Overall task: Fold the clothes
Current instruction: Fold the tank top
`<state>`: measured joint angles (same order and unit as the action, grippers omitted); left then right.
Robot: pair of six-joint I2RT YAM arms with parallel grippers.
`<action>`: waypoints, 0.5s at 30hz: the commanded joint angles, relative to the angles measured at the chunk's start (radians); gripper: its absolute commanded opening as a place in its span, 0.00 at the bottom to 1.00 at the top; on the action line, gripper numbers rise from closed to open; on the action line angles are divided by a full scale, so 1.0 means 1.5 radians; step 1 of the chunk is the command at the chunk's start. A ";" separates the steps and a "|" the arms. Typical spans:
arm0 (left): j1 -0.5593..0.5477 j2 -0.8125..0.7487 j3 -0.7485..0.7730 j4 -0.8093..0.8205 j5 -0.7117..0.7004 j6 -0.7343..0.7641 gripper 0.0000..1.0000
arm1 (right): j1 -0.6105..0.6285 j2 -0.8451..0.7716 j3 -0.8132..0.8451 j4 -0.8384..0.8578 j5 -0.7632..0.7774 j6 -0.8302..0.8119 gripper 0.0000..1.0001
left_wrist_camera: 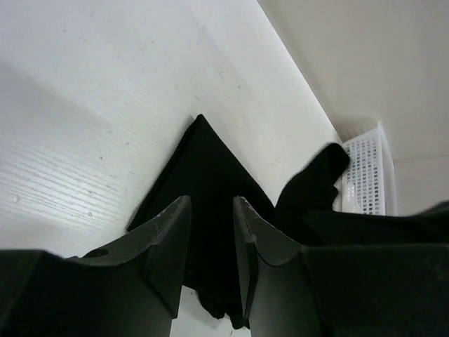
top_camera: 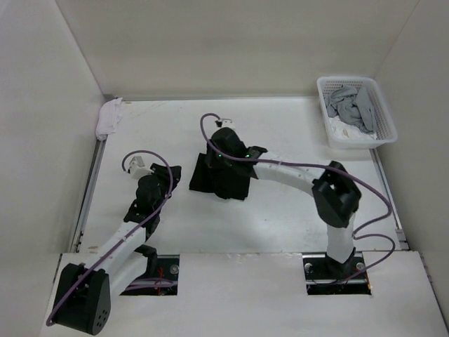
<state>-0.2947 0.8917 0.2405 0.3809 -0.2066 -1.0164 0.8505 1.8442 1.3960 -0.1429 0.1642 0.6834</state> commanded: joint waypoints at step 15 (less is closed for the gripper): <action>-0.061 0.080 0.076 0.027 0.006 0.047 0.30 | -0.001 -0.037 -0.059 0.172 -0.044 0.024 0.31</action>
<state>-0.3107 0.9455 0.2687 0.3618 -0.1593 -0.9966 0.8955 1.9339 1.4014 -0.0311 0.0986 0.7238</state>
